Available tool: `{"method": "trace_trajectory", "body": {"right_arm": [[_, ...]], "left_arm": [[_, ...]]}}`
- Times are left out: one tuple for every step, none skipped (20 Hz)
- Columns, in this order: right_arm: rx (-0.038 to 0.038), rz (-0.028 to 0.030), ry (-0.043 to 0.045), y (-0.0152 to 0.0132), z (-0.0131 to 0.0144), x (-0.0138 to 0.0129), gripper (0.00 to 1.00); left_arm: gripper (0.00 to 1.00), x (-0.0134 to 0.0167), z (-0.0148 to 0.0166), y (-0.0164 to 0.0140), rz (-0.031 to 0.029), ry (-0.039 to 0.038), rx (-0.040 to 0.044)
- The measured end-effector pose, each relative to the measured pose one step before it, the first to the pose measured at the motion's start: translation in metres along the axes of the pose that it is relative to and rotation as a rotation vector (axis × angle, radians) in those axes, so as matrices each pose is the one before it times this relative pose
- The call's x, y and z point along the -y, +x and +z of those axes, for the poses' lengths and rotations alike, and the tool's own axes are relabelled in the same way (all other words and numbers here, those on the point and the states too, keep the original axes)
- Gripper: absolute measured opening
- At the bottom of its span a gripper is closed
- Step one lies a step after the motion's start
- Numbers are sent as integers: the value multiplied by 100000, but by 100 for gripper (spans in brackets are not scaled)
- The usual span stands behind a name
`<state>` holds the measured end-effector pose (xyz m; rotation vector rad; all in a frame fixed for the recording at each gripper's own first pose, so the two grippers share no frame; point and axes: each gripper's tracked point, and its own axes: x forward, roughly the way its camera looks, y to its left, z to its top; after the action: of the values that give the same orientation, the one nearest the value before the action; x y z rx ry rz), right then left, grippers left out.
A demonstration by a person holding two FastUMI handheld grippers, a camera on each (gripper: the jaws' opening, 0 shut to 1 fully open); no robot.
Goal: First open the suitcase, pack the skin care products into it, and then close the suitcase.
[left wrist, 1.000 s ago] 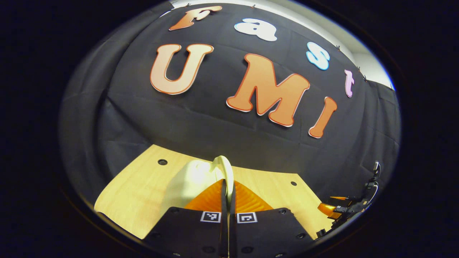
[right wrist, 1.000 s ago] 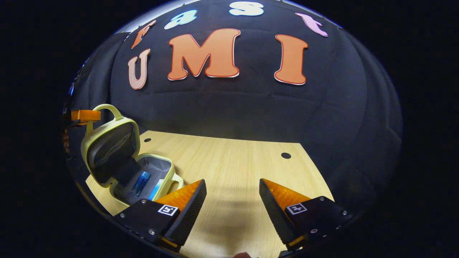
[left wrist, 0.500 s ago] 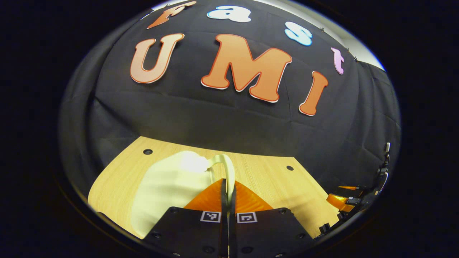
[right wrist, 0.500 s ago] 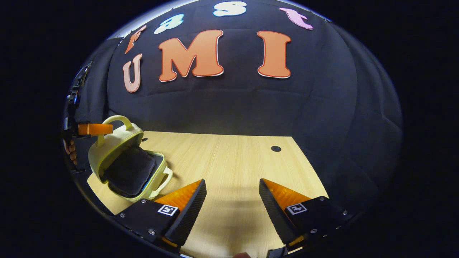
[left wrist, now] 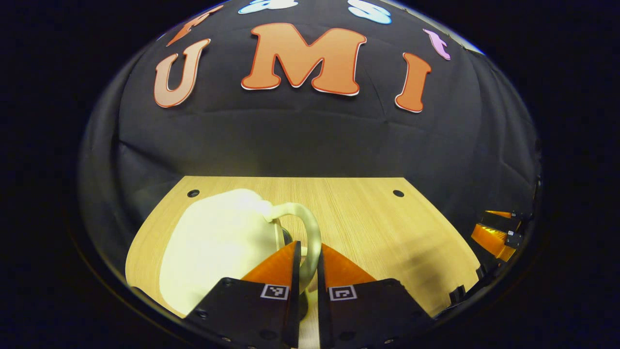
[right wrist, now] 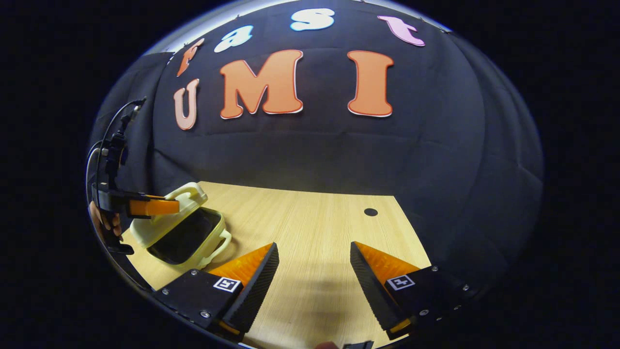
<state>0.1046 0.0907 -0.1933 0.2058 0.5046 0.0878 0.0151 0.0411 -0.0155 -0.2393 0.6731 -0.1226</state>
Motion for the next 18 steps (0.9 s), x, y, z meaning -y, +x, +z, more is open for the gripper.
{"method": "trace_trajectory", "body": {"right_arm": [[645, 1059, -933, -70, 426, -219, 94], [797, 1008, -299, 101, 530, -265, 94], [480, 478, 235, 33, 439, -68, 94], [1090, 1456, 694, -23, 644, -358, 94], [1880, 484, 105, -101, 876, -201, 94], [2472, 394, -920, -125, 851, -60, 94], [2822, -9, -1639, -61, 1017, 14, 94], [3283, 6, -1646, -92, 1054, 9, 94], [3865, -464, -1162, -102, 1299, 111, 94], [3570, -594, -792, 59, 1287, -60, 94], [3091, -409, -920, 47, 970, -38, 94], [3214, -550, -1427, -68, 922, 61, 94], [4011, -786, -1813, -14, 1184, 37, 94], [2915, -936, -1279, 60, 936, 32, 93], [2008, -27, -703, -65, 614, -67, 94], [1139, 176, -36, -28, 260, -202, 93], [300, 825, 485, -67, 157, -256, 93], [-74, 467, 635, -112, 63, -175, 94]], "left_arm": [[25, 985, -138, -25, -2893, -1695, -91], [27, 873, 424, -31, -2008, 82, 1899], [29, 526, 647, 45, -781, 2165, 2260], [39, 497, 592, -260, 660, 2925, 1874], [48, 159, 639, -430, 602, 2179, 1913], [63, 437, 593, -471, -756, 497, 2778], [67, 652, 896, -413, -1159, -1218, 3030], [74, 769, 1080, -473, -1472, -1707, 3841], [88, 440, 1192, -453, 583, -1495, 4236], [94, 606, 1181, -363, 105, -1264, 3980], [96, 549, 1273, -265, 1103, -503, 4096], [96, 497, 1217, -672, 882, -365, 4141], [97, 571, 1093, -440, 1017, 441, 3932], [97, 152, 747, -603, 1874, 933, 4079], [97, 125, 514, -178, 1527, 1839, 2822], [97, 310, 433, -213, 1609, 1730, 2214], [97, 367, 422, -218, 506, 1239, 1423], [97, 426, 103, -435, -85, 612, 812]]}}
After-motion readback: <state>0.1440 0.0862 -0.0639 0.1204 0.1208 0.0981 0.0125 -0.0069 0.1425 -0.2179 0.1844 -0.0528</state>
